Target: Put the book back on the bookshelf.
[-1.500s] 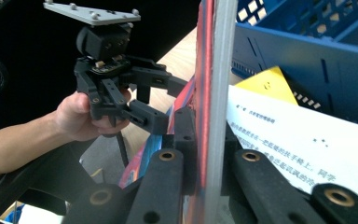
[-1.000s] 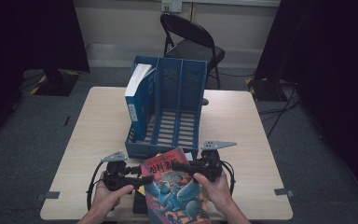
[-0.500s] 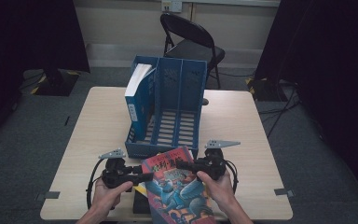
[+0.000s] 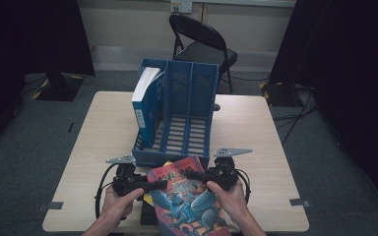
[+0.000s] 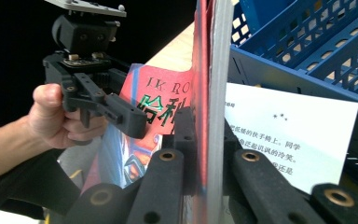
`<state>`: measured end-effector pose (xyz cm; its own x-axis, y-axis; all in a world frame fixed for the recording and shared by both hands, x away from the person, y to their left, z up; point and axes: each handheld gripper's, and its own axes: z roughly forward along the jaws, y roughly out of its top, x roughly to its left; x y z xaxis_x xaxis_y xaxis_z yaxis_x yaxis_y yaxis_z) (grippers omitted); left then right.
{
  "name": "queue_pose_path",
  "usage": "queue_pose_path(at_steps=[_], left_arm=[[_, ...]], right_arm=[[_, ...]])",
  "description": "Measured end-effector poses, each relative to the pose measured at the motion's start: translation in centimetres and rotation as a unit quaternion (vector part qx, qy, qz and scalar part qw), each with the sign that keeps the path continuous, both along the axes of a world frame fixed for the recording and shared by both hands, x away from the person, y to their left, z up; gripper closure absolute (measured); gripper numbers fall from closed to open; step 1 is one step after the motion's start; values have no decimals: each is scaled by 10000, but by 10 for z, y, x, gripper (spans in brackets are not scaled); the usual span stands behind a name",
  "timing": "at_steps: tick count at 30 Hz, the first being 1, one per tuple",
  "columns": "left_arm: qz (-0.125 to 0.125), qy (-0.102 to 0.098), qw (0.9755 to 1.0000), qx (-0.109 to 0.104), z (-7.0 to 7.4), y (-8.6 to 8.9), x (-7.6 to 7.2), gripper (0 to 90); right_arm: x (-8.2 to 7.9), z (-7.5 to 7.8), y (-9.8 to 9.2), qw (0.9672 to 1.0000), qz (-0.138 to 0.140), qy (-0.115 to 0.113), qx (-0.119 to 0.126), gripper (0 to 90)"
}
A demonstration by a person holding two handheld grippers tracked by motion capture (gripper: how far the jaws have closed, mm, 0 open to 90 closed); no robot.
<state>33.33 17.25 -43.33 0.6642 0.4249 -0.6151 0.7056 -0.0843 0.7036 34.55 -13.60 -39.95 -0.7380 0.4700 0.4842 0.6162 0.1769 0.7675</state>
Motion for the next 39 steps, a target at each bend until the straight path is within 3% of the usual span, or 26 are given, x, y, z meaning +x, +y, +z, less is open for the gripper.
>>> queue_pose_path(at_steps=[7,10,19,25,27,29,36,39], left_arm=[[-8,-40,9999,-124,10,-3,0,612],[-36,-67,9998,-172,14,-5,0,624],[12,12,9995,-301,25,-11,4,654],[-6,-92,9995,-297,33,-12,8,657],[-16,-117,9993,-355,36,-12,8,659],[17,-17,9988,-496,39,-12,9,670],[74,-202,9979,-612,52,-13,12,687],[109,-453,9981,-409,62,-16,12,683]], right_arm=[[-1,8,-6,9998,189,-98,8,849],[-1,10,-10,9996,251,-41,81,850],[-5,22,-17,9992,276,-168,238,850],[-2,29,-19,9989,264,-221,333,851],[-3,32,-20,9986,273,-252,371,850],[-4,36,-20,9984,291,-301,389,850],[0,47,-23,9972,265,-442,548,851],[2,50,-24,9967,197,-505,606,851]])
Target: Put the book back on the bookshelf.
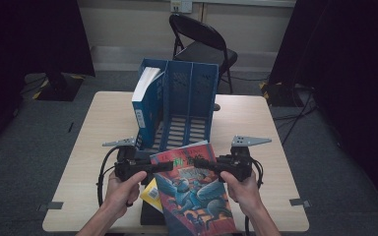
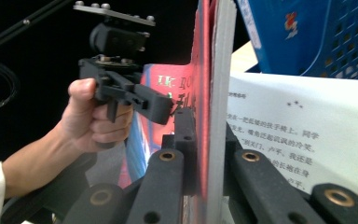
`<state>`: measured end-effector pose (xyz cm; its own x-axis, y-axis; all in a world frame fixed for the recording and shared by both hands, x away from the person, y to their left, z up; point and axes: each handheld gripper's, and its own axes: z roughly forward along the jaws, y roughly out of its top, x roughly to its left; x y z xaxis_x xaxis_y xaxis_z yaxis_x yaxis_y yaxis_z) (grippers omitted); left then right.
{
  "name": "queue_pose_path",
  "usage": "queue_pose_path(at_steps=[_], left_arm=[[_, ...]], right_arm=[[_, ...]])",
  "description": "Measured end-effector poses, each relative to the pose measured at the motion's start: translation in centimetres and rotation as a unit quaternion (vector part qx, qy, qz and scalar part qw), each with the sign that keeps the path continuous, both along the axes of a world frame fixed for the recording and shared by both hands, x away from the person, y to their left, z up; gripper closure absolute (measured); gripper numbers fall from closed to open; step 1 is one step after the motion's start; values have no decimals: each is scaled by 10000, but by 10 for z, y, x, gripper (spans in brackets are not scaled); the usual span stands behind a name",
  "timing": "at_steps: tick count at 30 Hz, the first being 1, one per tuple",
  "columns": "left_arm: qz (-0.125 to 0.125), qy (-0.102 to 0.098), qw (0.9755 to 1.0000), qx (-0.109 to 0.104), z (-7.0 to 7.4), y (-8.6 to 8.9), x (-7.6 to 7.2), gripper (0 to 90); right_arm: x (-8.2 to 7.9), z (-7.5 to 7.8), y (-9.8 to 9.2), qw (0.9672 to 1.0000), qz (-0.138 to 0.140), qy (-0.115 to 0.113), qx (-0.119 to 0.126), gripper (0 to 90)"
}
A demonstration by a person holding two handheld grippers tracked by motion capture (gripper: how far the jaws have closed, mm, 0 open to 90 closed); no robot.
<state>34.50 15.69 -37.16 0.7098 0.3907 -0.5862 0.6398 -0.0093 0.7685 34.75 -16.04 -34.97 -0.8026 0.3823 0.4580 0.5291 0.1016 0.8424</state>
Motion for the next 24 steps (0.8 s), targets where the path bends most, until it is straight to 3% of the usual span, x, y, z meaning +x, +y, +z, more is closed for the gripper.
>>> queue_pose_path(at_steps=[3,10,13,16,19,24], left_arm=[[-5,-117,9999,45,6,-2,1,685],[-8,-246,9997,-81,17,-4,5,709],[18,-352,9994,-43,25,-4,6,719],[62,-440,9989,-139,31,-1,5,730],[257,-600,9977,-164,38,0,5,734],[318,-849,9958,-125,55,3,7,734]], right_arm=[[3,0,-2,9999,-97,-6,71,851],[-1,10,-4,9995,-239,-187,120,851],[-3,15,-4,9990,-262,-316,164,851],[-5,20,-3,9981,-278,-503,220,851],[-7,22,1,9962,-375,-696,355,851],[-6,34,7,9939,-470,-929,350,851]])
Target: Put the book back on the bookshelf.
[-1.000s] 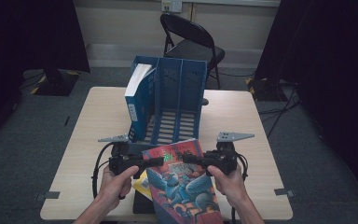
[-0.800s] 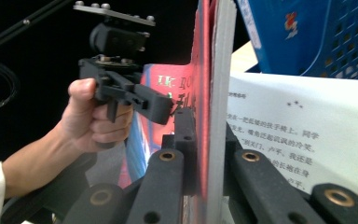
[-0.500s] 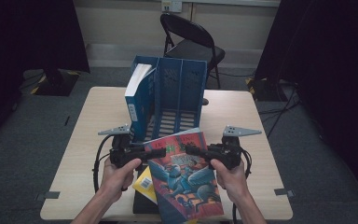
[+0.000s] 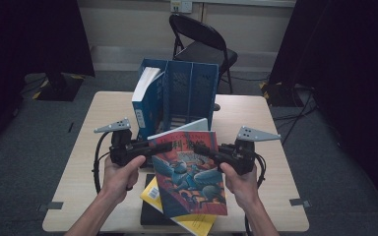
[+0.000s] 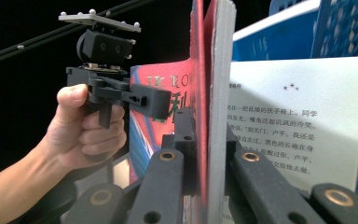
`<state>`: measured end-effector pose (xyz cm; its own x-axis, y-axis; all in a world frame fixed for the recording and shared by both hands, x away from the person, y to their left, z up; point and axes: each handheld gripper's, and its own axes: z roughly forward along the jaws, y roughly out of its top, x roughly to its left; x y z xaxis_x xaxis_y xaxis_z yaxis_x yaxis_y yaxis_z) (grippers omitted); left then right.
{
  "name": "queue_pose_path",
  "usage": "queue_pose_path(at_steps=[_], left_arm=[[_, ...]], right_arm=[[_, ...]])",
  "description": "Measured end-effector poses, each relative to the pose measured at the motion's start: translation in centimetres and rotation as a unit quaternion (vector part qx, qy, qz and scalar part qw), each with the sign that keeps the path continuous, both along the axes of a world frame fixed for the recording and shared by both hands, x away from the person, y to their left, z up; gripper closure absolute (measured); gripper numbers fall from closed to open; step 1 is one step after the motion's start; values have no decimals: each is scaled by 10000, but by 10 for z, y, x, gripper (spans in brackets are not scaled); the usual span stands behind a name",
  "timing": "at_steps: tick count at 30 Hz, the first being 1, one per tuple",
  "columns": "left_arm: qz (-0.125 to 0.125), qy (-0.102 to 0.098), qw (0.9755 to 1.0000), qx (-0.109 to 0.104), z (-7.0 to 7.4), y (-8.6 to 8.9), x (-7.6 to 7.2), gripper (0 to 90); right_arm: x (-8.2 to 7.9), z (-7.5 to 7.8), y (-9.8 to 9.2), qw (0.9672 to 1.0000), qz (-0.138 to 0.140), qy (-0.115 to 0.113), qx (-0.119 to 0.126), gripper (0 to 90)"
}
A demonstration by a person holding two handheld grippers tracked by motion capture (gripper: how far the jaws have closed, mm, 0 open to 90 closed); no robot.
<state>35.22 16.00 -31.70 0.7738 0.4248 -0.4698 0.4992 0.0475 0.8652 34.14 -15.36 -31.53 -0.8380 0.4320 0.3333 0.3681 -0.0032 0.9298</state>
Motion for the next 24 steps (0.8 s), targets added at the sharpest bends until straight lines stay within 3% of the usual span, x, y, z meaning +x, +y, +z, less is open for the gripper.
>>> queue_pose_path(at_steps=[3,5,9,14,16,20,24], left_arm=[[9,-403,9990,187,9,-1,-3,732],[-56,-520,9983,254,8,-2,-5,729],[-101,-690,9974,179,2,-3,-14,712],[-181,-797,9967,13,-2,-7,-25,698],[-231,-813,9962,198,-3,-11,-26,693],[-276,-822,9958,286,-9,-20,-29,692],[-315,-1017,9933,454,-6,-22,-37,700]], right_arm=[[-1,5,1,9998,-48,-191,74,850],[-1,3,0,9997,-66,-205,81,849],[-4,-10,-1,9998,15,-167,102,830],[-12,-11,-4,9996,85,-249,49,824],[-15,-12,-6,9996,104,-257,61,819],[-20,-13,-10,9995,82,-319,12,784],[-23,-13,-14,9986,-108,-479,-206,664]])
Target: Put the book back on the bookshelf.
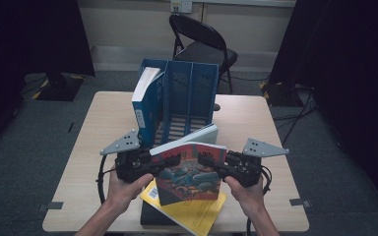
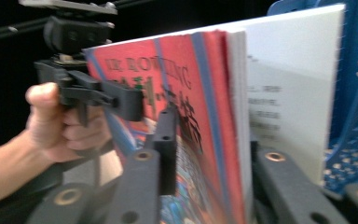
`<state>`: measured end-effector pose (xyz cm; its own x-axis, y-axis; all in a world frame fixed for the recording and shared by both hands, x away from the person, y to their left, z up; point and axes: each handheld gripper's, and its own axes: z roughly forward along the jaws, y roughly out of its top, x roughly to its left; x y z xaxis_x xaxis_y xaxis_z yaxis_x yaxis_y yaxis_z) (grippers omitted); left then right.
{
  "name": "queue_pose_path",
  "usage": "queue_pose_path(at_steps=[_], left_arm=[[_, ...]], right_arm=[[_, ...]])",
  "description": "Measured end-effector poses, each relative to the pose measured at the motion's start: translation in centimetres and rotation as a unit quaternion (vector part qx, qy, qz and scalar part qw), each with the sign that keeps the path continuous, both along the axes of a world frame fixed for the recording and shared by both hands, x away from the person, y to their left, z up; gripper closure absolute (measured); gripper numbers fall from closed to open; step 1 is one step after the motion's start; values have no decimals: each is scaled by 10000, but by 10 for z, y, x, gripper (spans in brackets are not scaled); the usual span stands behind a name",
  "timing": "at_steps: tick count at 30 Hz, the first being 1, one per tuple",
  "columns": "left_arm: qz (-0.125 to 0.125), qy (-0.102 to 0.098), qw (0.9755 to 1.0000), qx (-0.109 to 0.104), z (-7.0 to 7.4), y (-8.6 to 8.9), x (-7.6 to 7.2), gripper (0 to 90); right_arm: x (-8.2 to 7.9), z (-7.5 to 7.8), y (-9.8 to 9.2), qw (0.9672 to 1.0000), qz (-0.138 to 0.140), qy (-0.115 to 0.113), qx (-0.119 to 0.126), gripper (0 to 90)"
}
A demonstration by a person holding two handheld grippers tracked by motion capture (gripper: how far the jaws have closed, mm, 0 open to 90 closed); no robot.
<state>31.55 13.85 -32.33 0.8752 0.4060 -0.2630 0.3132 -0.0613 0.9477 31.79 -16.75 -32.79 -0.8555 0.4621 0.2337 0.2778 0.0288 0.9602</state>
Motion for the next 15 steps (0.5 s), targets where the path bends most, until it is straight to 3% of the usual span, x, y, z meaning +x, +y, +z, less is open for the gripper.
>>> queue_pose_path(at_steps=[6,9,15], left_arm=[[-24,-28,10000,-31,-2,0,-4,694],[0,-66,10000,-43,-4,1,-6,694],[0,-101,9999,102,-6,2,-5,699]], right_arm=[[-2,0,-8,9993,-291,-61,-212,546],[0,-4,-15,9987,-451,35,-239,512],[14,-20,-20,9978,-380,421,-335,426]])
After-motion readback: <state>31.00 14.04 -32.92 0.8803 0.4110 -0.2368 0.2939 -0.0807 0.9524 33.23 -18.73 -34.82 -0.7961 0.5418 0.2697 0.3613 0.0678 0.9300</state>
